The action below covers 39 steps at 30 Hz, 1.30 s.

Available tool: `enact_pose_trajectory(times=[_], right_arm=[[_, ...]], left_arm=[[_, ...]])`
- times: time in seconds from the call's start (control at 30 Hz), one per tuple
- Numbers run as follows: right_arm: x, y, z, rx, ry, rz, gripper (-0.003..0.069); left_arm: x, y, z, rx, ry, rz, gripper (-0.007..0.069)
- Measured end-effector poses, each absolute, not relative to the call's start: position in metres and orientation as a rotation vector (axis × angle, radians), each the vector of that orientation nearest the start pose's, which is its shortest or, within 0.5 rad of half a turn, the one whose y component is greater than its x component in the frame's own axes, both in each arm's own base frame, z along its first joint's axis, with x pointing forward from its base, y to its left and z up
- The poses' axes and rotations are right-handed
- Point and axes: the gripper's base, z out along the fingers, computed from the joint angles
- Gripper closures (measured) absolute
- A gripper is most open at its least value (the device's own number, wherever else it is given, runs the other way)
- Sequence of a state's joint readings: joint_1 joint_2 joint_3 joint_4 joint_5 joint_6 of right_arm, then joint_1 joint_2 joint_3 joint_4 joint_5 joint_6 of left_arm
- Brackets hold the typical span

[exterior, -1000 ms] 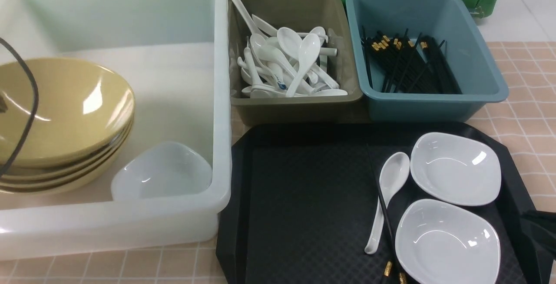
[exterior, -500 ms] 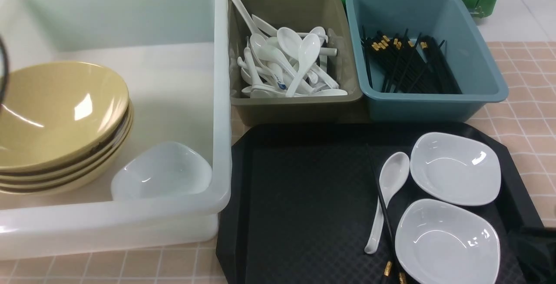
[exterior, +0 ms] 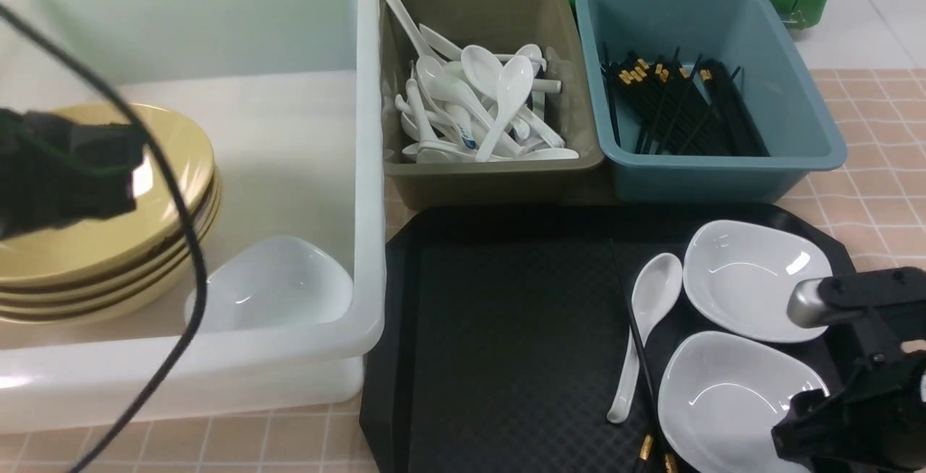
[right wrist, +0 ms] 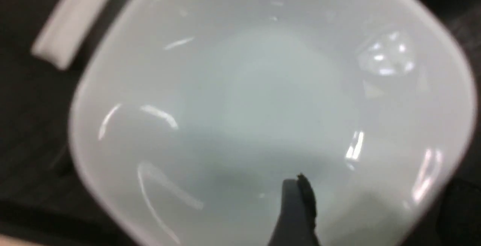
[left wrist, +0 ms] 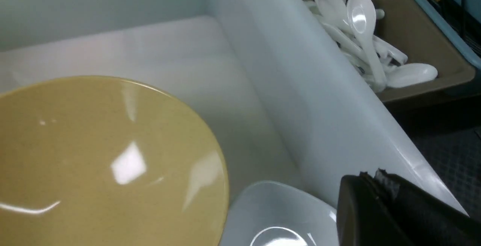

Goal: On brown table put chopsticks spoon bowls plates into blue grey white boxes.
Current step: 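Reach for and grasp the small white dish on the black tray, then place the white bowl into the white bin on top of the stacked bowls with the right gripper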

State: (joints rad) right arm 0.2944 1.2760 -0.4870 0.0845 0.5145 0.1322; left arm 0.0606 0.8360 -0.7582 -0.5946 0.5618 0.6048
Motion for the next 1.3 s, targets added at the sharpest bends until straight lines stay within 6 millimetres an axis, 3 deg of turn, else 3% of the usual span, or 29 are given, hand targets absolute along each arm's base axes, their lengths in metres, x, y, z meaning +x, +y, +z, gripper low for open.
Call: enact_pose_trajectory(times=[0.13, 0.2, 0.23, 0.27, 0.4, 0.5, 0.53, 0.6, 0.67, 0.7, 0.77, 0.83, 0.87, 0.97, 1.03, 1.07, 1.13, 1.17, 1.2, 1.23, 1.27, 1.3], right_arm=[[0.191, 0.062, 0.160, -0.080, 2.826, 0.180, 0.0177], [0.193, 0.063, 0.161, -0.066, 2.816, 0.192, 0.0268], [0.193, 0.063, 0.161, -0.067, 2.815, 0.193, 0.0279], [0.193, 0.063, 0.166, -0.060, 2.790, 0.206, 0.0372], [0.187, 0.063, 0.188, -0.059, 2.704, 0.255, 0.0552], [0.176, 0.060, 0.218, -0.155, 2.643, 0.258, 0.0591], [0.176, 0.060, 0.218, -0.160, 2.642, 0.256, 0.0591], [0.172, 0.060, 0.251, -0.219, 2.566, 0.261, 0.0591], [0.176, 0.062, 0.284, -0.260, 2.457, 0.285, 0.0591], [0.176, 0.063, 0.288, -0.261, 2.446, 0.287, 0.0591], [0.186, 0.076, 0.327, -0.341, 2.313, 0.354, 0.0591], [0.194, 0.089, 0.346, -0.406, 2.252, 0.404, 0.0591], [0.205, 0.108, 0.361, -0.489, 2.194, 0.453, 0.0591], [0.230, 0.151, 0.372, -0.638, 2.144, 0.503, 0.0591], [0.247, 0.193, 0.367, -0.793, 2.127, 0.525, 0.0591], [0.249, 0.197, 0.370, -0.805, 2.114, 0.529, 0.0591], [0.265, 0.253, 0.358, -0.980, 2.077, 0.550, 0.0591], [0.264, 0.255, 0.362, -0.986, 2.062, 0.554, 0.0591], [0.275, 0.287, 0.355, -1.060, 2.028, 0.558, 0.0590], [0.276, 0.290, 0.350, -1.072, 2.036, 0.556, 0.0590], [0.287, 0.316, 0.345, -1.118, 1.995, 0.559, 0.0589], [0.294, 0.326, 0.340, -1.137, 1.987, 0.556, 0.0588]], left_arm=[[0.140, -0.011, 0.338, 0.155, 1.857, -0.112, 0.0622], [0.128, -0.006, 0.333, 0.130, 1.767, -0.033, 0.0621], [0.125, -0.006, 0.334, 0.127, 1.752, -0.025, 0.0622], [0.119, -0.002, 0.328, 0.097, 1.685, 0.029, 0.0622], [0.105, 0.003, 0.321, 0.051, 1.578, 0.085, 0.0622], [0.097, 0.005, 0.322, 0.027, 1.510, 0.108, 0.0622], [0.097, 0.005, 0.323, 0.026, 1.504, 0.110, 0.0622], [0.094, 0.006, 0.324, 0.013, 1.477, 0.112, 0.0622], [0.094, 0.006, 0.325, -0.003, 1.473, 0.100, 0.0622], [0.094, 0.006, 0.325, -0.008, 1.472, 0.094, 0.0622], [0.094, 0.006, 0.325, -0.036, 1.469, 0.067, 0.0620], [0.094, 0.006, 0.325, -0.045, 1.465, 0.060, 0.0620], [0.094, 0.007, 0.326, -0.058, 1.459, 0.053, 0.0620], [0.094, 0.007, 0.326, -0.062, 1.455, 0.052, 0.0620], [0.094, 0.007, 0.326, -0.061, 1.453, 0.055, 0.0620], [0.094, 0.007, 0.326, -0.061, 1.453, 0.055, 0.0620], [0.094, 0.007, 0.326, -0.062, 1.453, 0.055, 0.0620], [0.094, 0.007, 0.326, -0.062, 1.453, 0.055, 0.0620], [0.094, 0.007, 0.326, -0.058, 1.458, 0.053, 0.0620], [0.094, 0.007, 0.326, -0.058, 1.459, 0.053, 0.0620], [0.094, 0.006, 0.325, -0.051, 1.468, 0.051, 0.0620], [0.094, 0.006, 0.324, -0.045, 1.476, 0.048, 0.0620]])
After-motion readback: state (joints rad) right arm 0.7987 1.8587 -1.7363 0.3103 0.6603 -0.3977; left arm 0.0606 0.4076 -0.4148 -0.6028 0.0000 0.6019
